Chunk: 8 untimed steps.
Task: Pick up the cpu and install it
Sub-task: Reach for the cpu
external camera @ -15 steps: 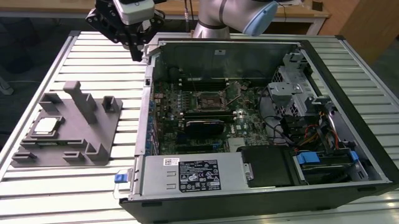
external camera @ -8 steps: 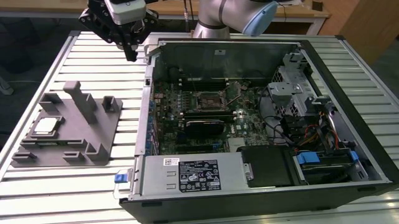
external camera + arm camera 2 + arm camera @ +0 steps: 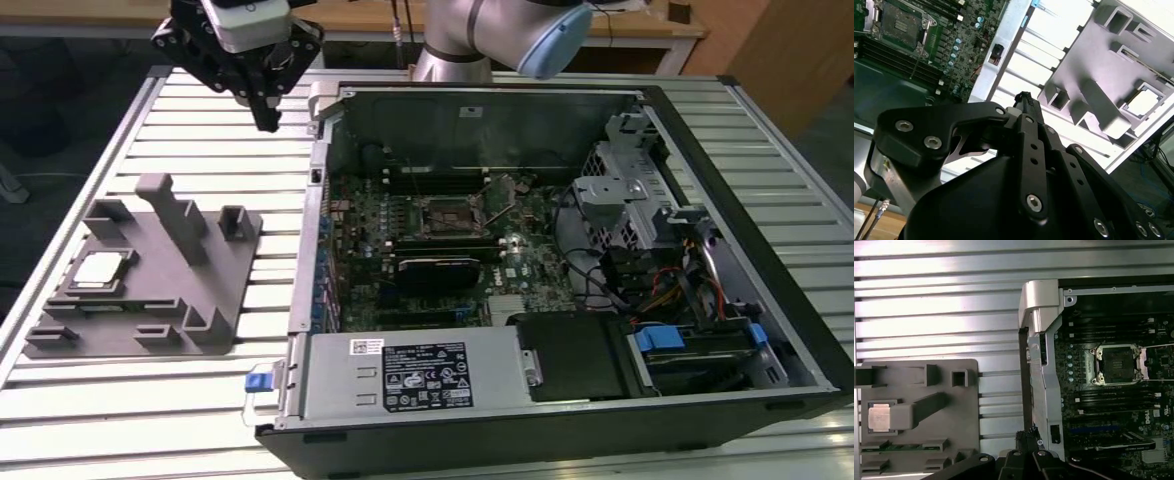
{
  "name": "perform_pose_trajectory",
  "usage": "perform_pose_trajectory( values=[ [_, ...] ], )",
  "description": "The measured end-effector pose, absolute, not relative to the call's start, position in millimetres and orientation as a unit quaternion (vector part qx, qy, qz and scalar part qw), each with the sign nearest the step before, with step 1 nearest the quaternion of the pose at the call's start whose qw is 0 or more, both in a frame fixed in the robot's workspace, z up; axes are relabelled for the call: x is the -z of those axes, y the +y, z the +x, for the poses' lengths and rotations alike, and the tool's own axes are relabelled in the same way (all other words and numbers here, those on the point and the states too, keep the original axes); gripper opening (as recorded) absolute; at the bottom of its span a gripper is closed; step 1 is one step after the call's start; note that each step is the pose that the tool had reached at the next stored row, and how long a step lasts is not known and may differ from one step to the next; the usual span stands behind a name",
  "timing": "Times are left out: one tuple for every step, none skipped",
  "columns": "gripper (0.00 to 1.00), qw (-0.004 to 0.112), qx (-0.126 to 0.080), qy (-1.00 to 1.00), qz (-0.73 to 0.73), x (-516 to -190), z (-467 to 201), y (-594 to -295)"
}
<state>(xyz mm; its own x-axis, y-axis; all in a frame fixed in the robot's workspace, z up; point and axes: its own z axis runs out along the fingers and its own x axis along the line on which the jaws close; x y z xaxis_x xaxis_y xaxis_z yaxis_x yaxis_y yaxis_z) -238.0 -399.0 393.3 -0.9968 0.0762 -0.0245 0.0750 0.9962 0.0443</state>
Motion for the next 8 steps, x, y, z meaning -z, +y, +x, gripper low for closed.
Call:
perform_pose_trajectory(
  values=[
    [0.11,0.013,-0.022,0.999,0.038,-393,-240,-399],
    [0.11,0.013,-0.022,0.999,0.038,-393,-241,-399],
    [0.11,0.013,-0.022,0.999,0.038,-393,-243,-399],
    [0.11,0.013,-0.022,0.999,0.038,-393,-244,-399],
    [0.11,0.013,-0.022,0.999,0.038,-393,-245,-399],
    [0.11,0.013,-0.022,0.999,0.038,-393,-247,-399],
    [0.11,0.013,-0.022,0.999,0.038,-393,-248,-399],
    [0.11,0.013,-0.022,0.999,0.038,-393,-250,-399]
  ],
)
